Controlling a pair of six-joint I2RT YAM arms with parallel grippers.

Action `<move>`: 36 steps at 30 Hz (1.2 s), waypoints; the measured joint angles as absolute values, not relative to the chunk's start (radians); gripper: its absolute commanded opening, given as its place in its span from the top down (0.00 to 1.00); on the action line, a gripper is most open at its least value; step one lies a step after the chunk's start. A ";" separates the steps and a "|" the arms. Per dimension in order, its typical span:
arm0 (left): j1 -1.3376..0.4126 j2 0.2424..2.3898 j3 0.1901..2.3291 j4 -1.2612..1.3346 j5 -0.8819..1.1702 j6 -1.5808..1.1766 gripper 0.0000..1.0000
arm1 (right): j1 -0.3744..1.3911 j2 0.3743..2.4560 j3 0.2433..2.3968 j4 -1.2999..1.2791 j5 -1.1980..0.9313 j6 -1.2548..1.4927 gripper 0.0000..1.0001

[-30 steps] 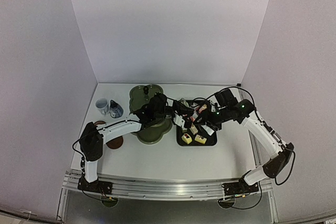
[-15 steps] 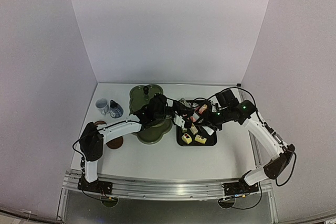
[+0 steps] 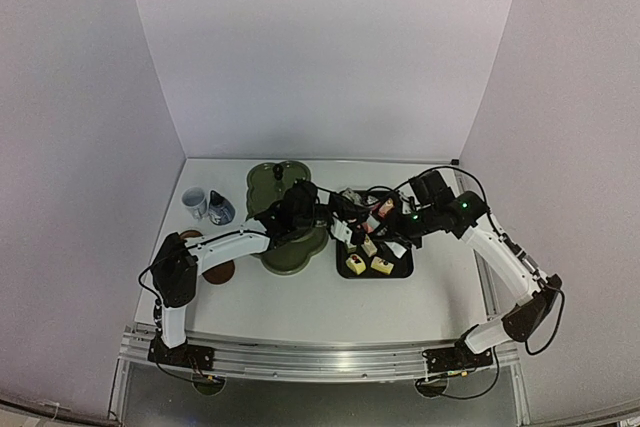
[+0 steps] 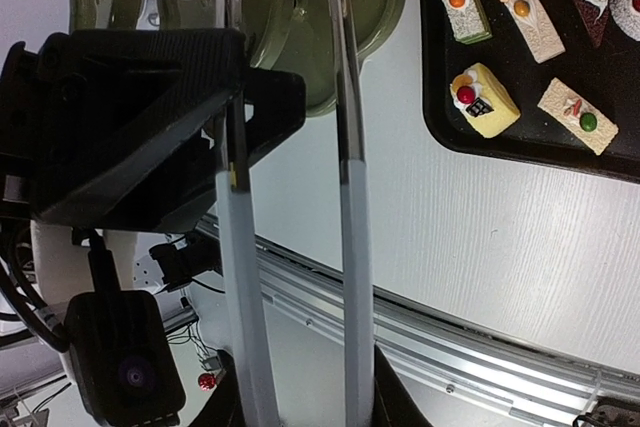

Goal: Serve the afternoon tea

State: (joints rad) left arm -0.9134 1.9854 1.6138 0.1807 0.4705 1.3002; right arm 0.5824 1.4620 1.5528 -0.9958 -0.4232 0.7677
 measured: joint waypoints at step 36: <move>-0.680 1.686 1.808 -0.364 0.087 0.794 0.00 | 0.555 1.522 1.513 -1.334 0.193 0.344 0.70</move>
